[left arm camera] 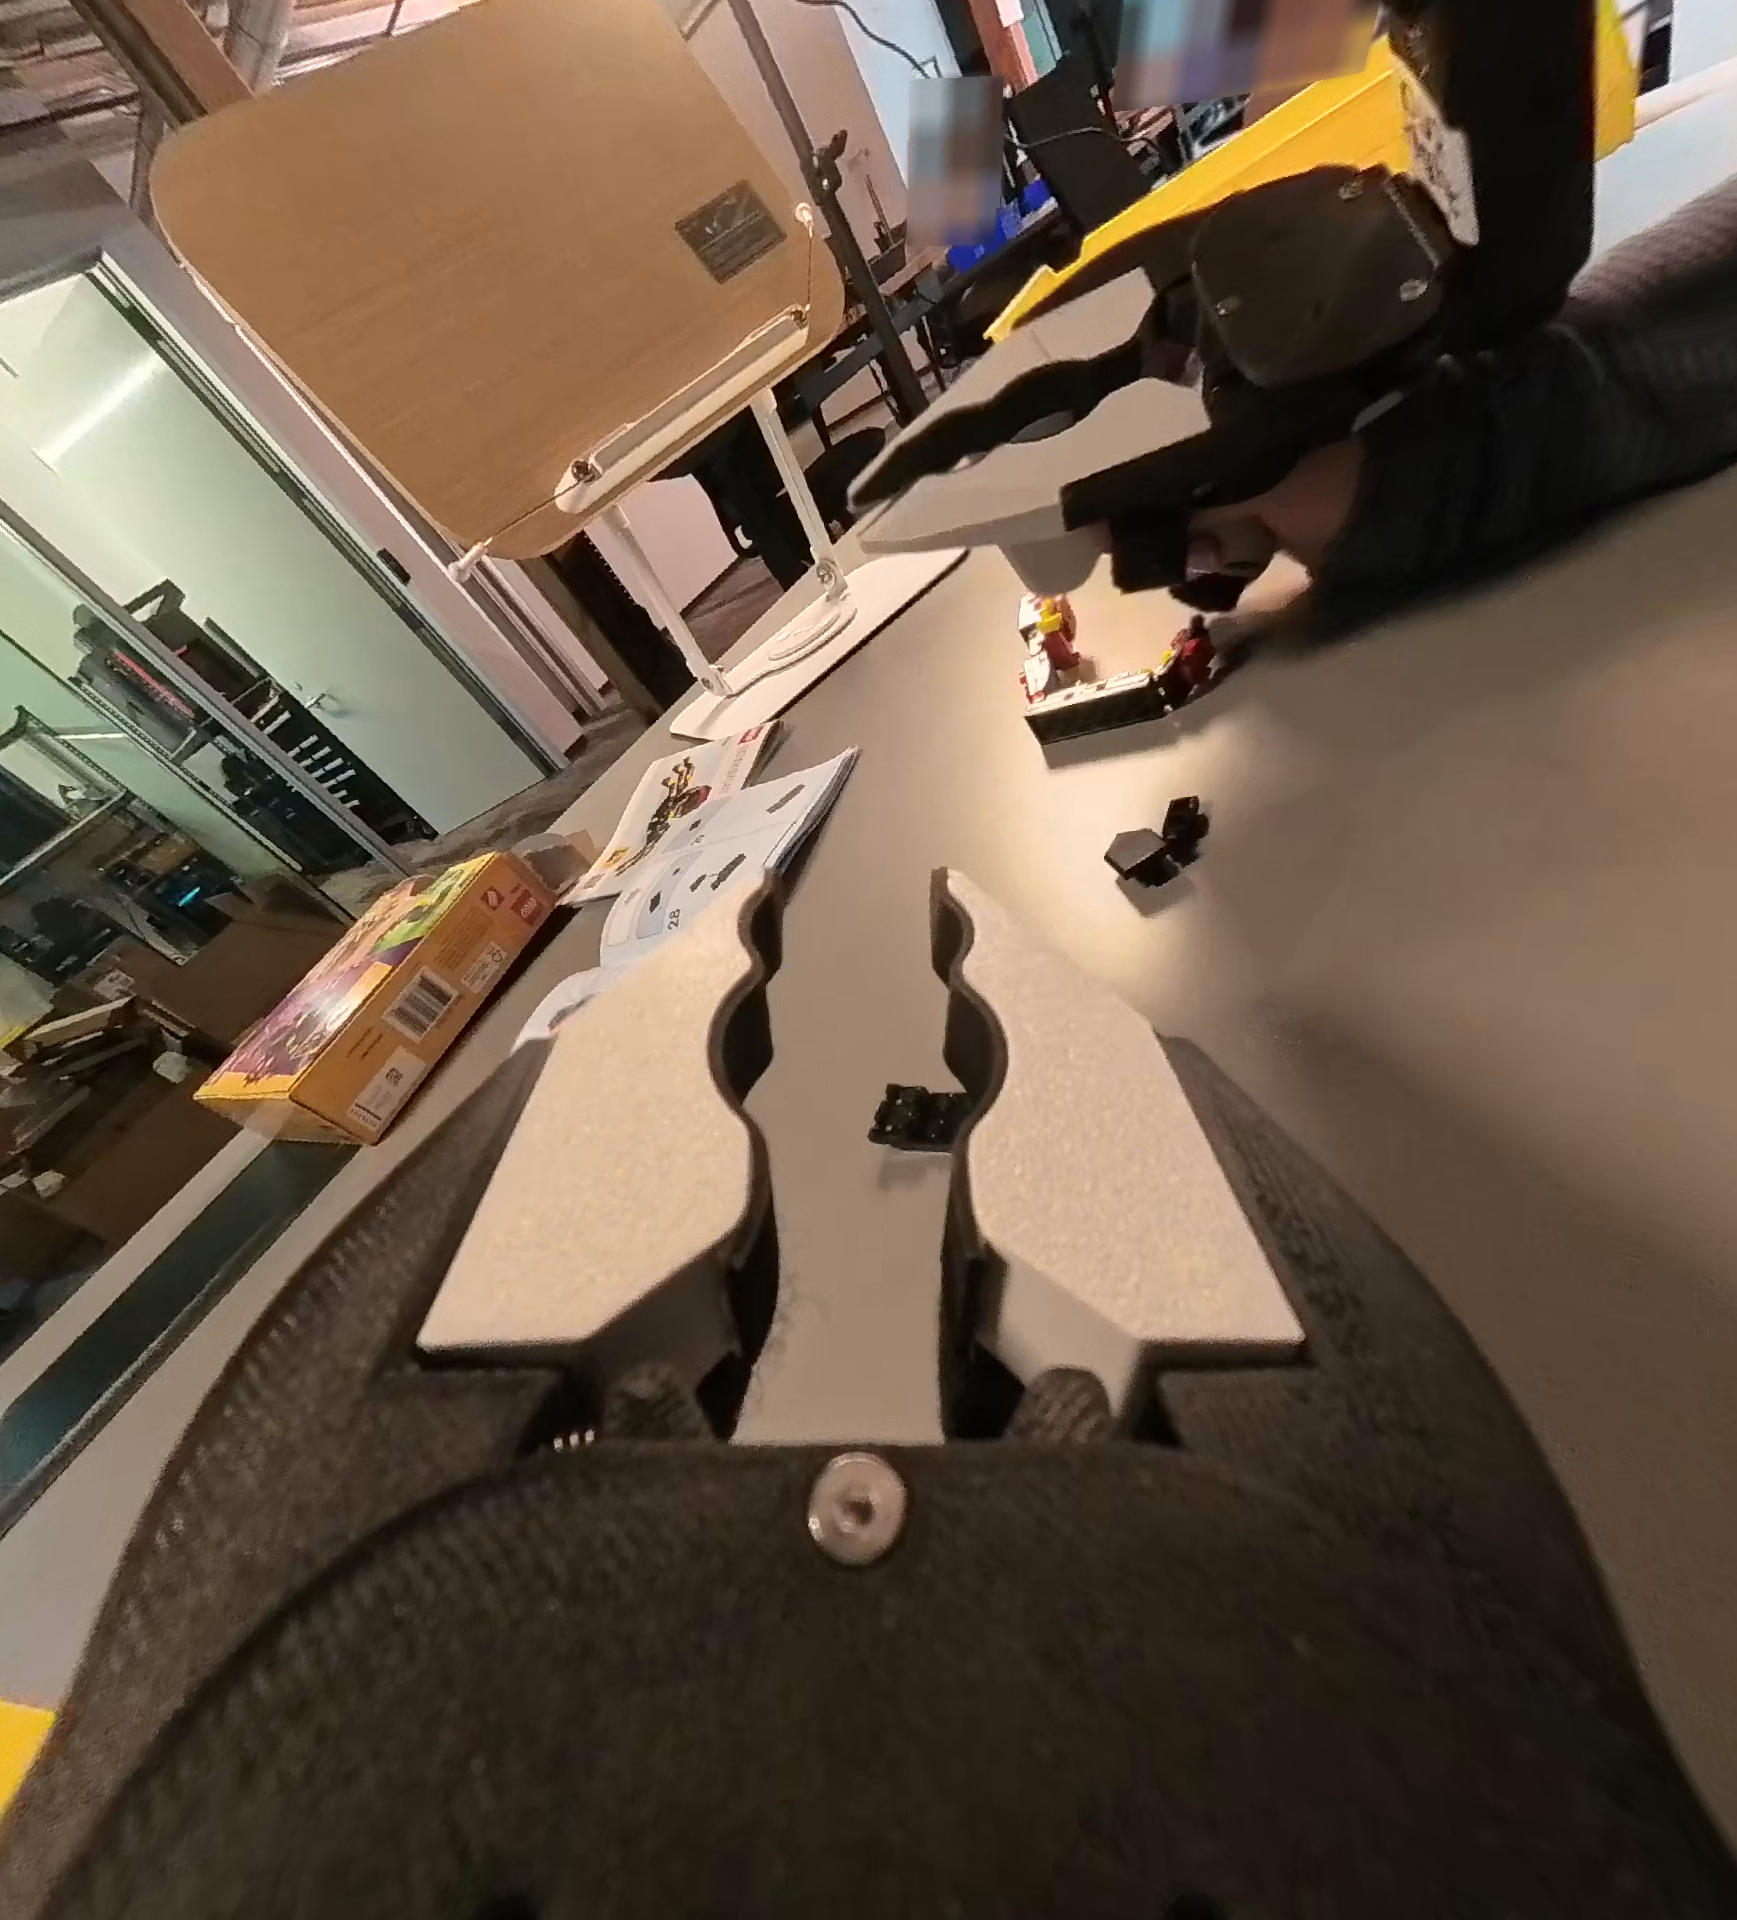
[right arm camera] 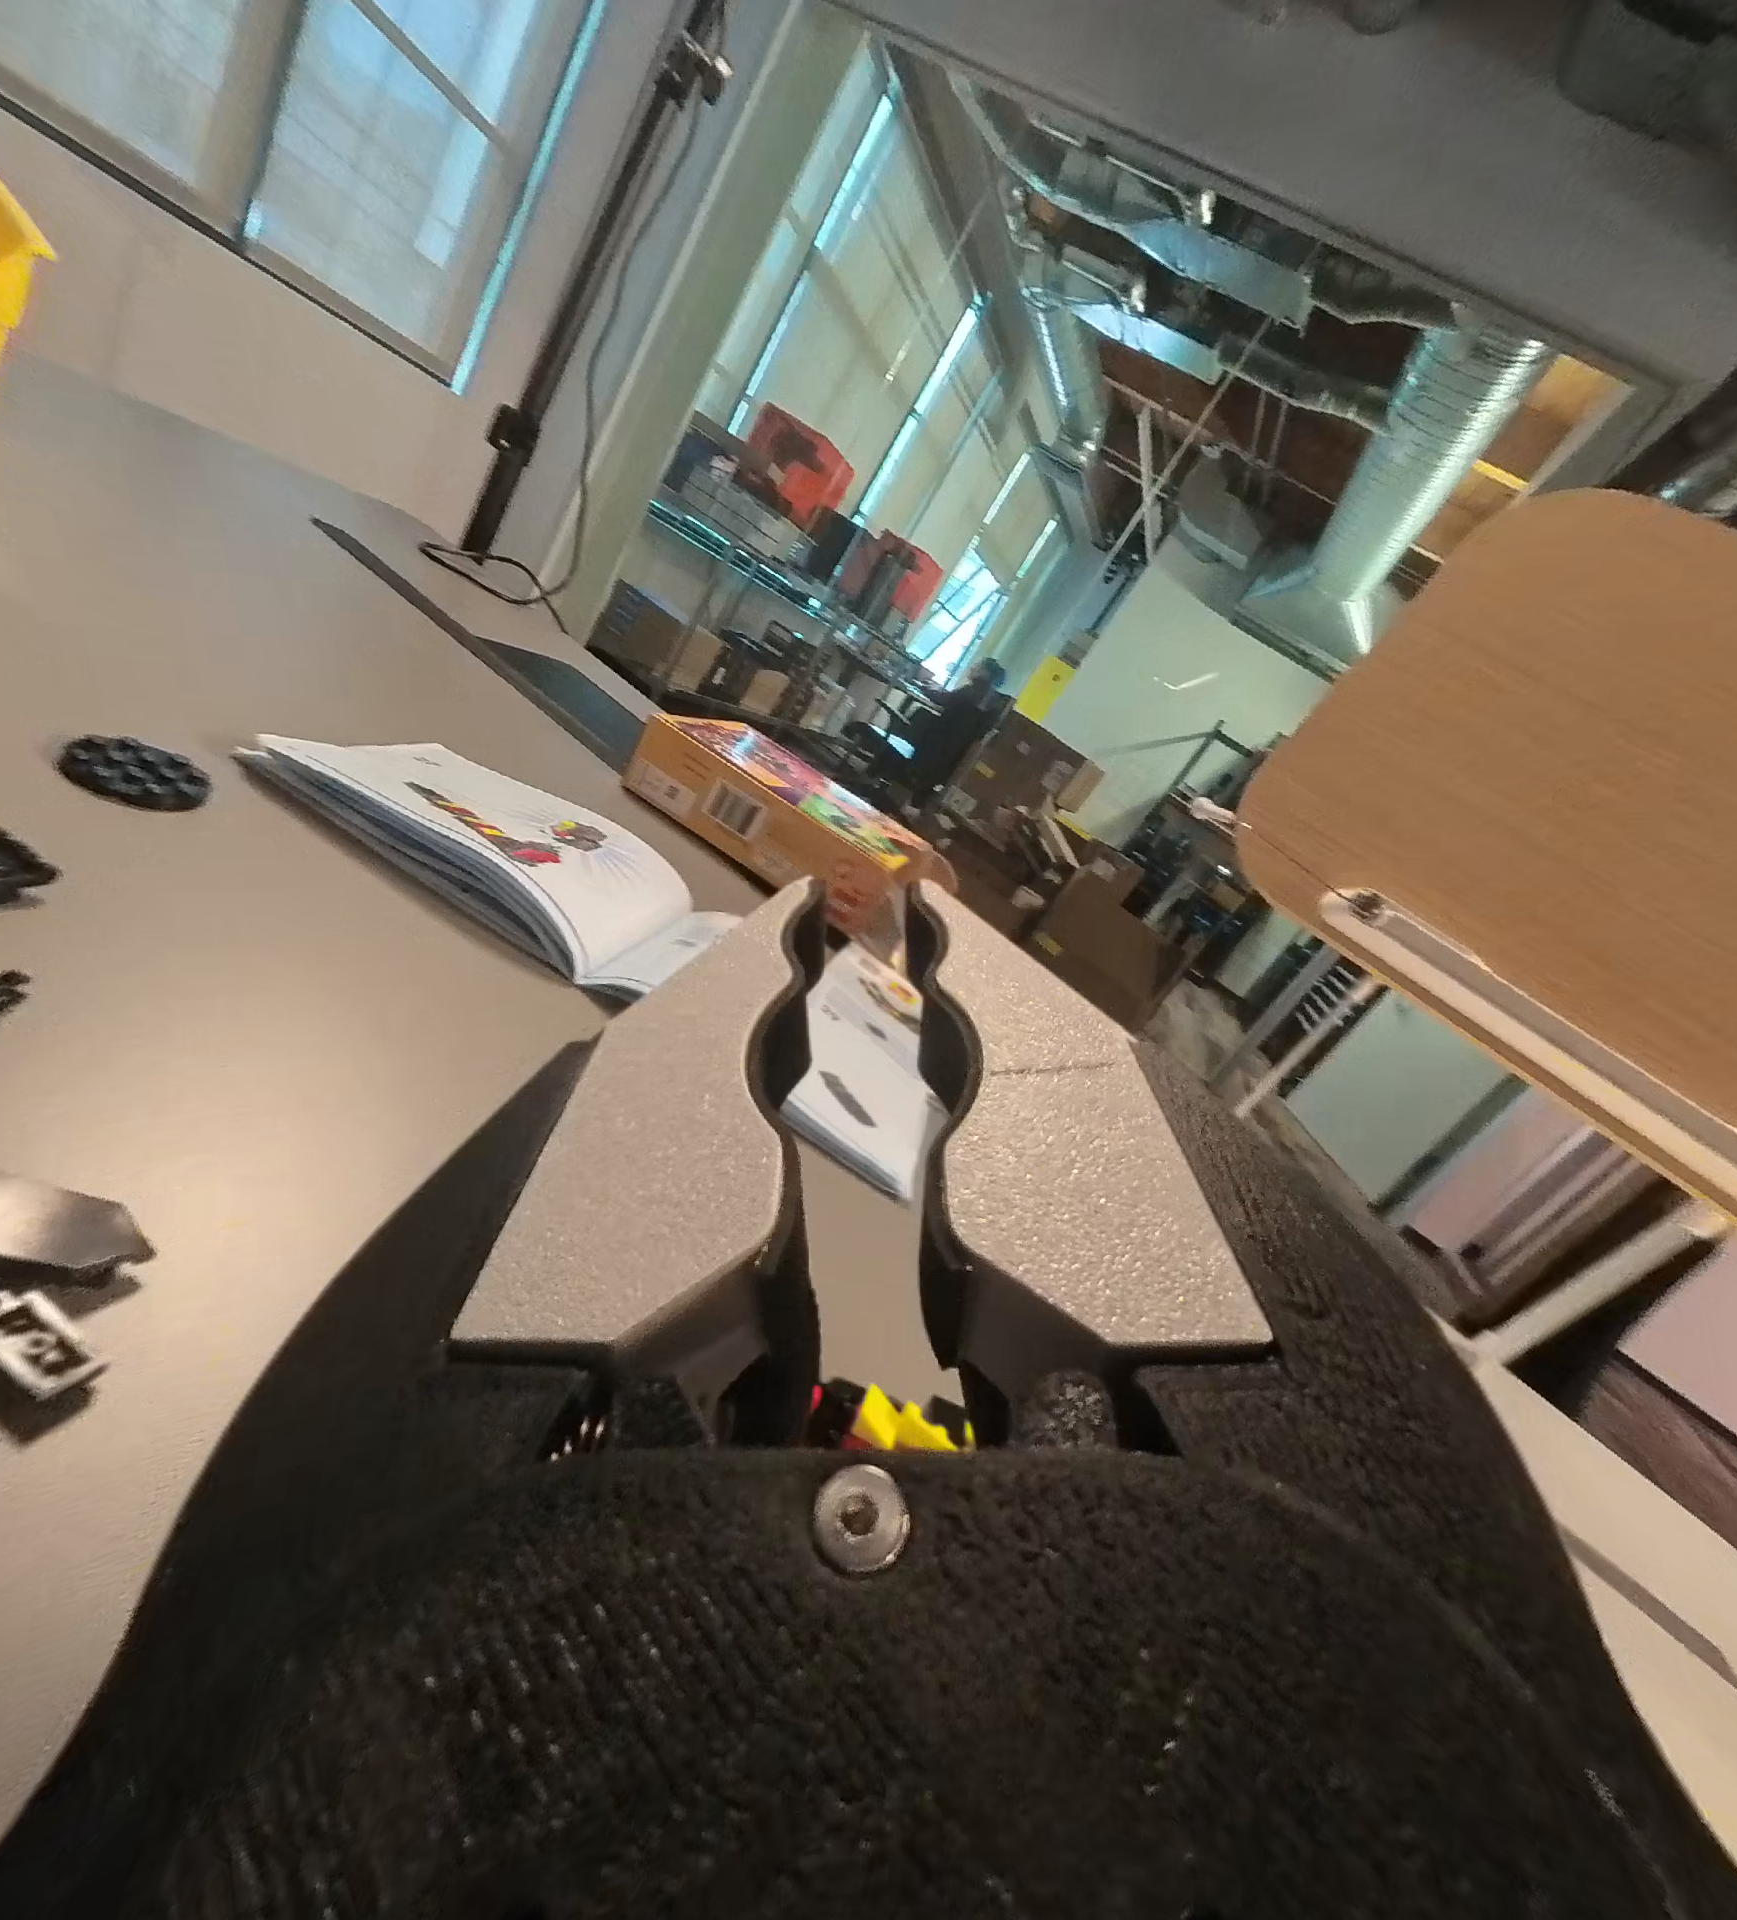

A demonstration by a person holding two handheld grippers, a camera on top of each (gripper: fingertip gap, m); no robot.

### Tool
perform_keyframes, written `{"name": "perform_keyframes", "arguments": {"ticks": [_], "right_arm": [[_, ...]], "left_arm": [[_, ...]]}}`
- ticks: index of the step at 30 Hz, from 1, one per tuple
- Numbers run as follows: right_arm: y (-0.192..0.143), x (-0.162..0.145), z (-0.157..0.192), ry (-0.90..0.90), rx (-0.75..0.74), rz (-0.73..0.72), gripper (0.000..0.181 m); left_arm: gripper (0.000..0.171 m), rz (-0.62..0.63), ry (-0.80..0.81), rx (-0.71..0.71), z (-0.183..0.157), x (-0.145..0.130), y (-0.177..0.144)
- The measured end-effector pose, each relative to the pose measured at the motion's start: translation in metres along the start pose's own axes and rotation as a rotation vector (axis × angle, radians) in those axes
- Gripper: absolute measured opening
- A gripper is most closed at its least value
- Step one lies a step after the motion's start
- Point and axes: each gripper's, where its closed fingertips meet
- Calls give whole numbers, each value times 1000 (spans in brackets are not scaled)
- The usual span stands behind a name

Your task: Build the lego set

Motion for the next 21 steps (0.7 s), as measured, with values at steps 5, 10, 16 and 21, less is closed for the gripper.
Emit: {"name": "perform_keyframes", "arguments": {"ticks": [5, 10, 16, 21], "right_arm": [[6, -13, -22, -43, -145, 75, 13], [8, -28, -52, -38, -300, 157, 13], [11, -38, -64, -133, -396, 215, 12], [11, -47, -73, -178, -451, 265, 12]], "left_arm": [[27, 0, -18, 19, 0, 1, -2], [26, 7, -38, 33, -2, 2, -2], [25, -15, -64, 46, 2, 3, -2], [25, -25, -64, 54, 3, 5, -3]]}}
Point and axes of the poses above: each gripper's, where its closed fingertips meet, y out along the fingers, x out of its top, z = x × y across the jaws, and after that the axes turned 13 degrees about -x, right-handed
